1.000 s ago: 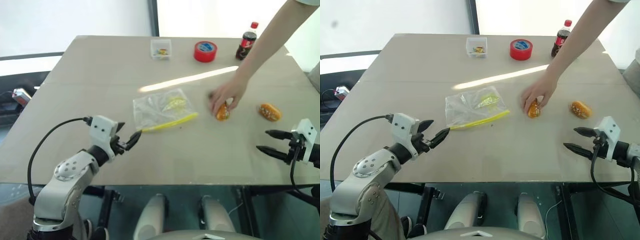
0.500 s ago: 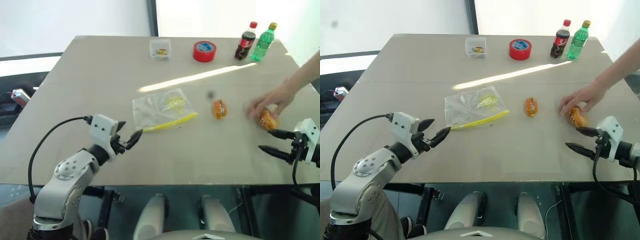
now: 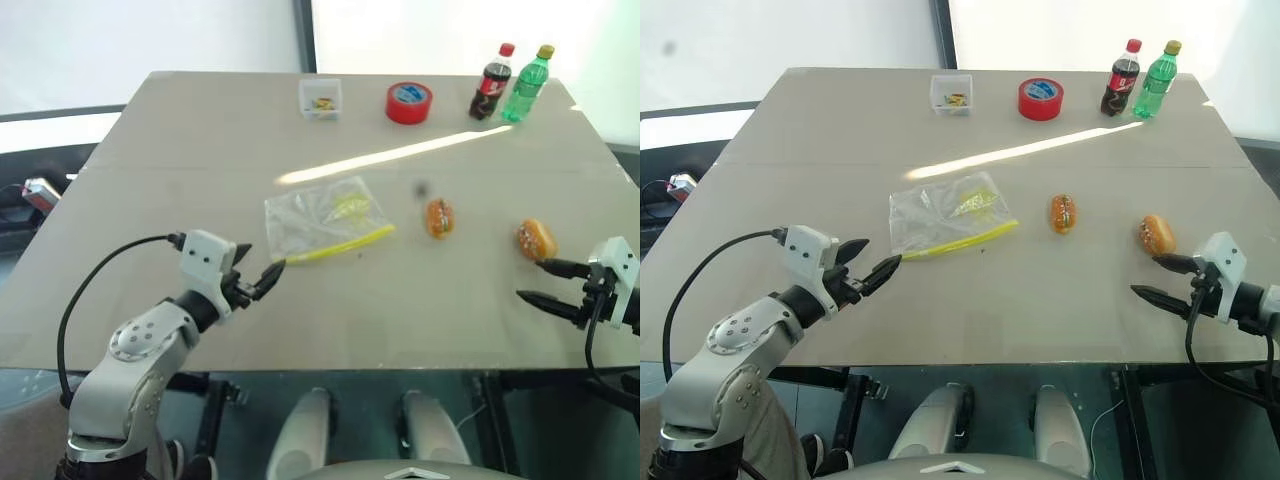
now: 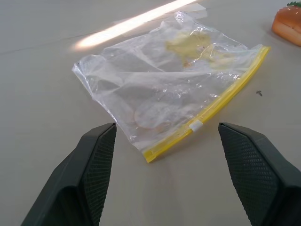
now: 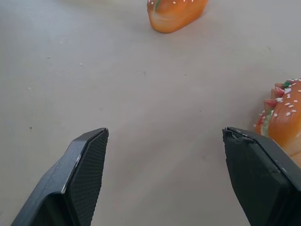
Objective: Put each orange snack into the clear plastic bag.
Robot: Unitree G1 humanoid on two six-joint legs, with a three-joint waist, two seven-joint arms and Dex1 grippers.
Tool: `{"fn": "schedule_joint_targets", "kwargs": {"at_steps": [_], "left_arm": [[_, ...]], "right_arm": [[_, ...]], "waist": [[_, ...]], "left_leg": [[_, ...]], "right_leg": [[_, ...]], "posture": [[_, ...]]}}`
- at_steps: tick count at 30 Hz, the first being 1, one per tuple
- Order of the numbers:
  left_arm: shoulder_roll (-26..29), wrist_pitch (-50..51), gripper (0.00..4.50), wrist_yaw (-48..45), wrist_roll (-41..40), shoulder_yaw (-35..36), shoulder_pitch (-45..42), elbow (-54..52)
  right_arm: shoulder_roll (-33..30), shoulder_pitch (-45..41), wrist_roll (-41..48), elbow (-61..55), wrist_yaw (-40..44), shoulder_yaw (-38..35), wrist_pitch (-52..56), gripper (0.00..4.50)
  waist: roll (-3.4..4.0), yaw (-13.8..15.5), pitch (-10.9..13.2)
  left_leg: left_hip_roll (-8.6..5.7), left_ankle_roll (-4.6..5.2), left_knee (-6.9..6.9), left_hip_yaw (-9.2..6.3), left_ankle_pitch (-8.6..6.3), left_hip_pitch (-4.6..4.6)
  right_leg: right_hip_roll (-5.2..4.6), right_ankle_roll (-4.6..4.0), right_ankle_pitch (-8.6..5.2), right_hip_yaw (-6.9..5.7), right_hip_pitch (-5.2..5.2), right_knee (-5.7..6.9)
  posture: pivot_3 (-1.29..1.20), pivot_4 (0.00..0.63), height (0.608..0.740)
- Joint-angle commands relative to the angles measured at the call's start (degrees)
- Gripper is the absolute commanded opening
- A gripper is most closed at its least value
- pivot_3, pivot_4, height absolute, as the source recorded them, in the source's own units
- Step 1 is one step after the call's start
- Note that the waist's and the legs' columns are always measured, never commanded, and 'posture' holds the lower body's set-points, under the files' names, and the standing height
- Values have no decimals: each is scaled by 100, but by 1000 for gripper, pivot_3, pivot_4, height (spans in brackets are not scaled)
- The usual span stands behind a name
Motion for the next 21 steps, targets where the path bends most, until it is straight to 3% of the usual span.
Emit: {"fn": "schedule_joint_targets", "kwargs": {"at_steps": [1,9,15,21], "left_arm": [[9,-120,3662,-30,-24,69,31,-224],[-16,-103,3662,-8,-98,249,59,-66],[-143,346,3662,189,-670,1087,-593,1121],[-292,1203,3662,73,-1208,974,-1494,2314]], "right_arm": [[-122,6,157,-67,107,-297,-93,3957],[-127,98,214,-146,152,-344,-126,3957],[-62,57,382,-773,54,-252,135,3957],[-24,-370,537,-1708,-221,120,647,3957]], "waist": [[0,1,0],[0,2,0],[1,-5,-1],[1,-4,-1]], "left_leg": [[0,0,0,0,0,0],[0,0,0,0,0,0],[2,0,0,-1,0,2],[-3,0,3,-1,0,-1]], "right_leg": [[0,0,0,0,0,0],[0,0,0,0,0,-1],[3,0,0,-2,0,1],[1,22,12,-8,1,1]], "posture": [[0,150,740],[0,150,740],[0,150,740],[0,150,740]]}}
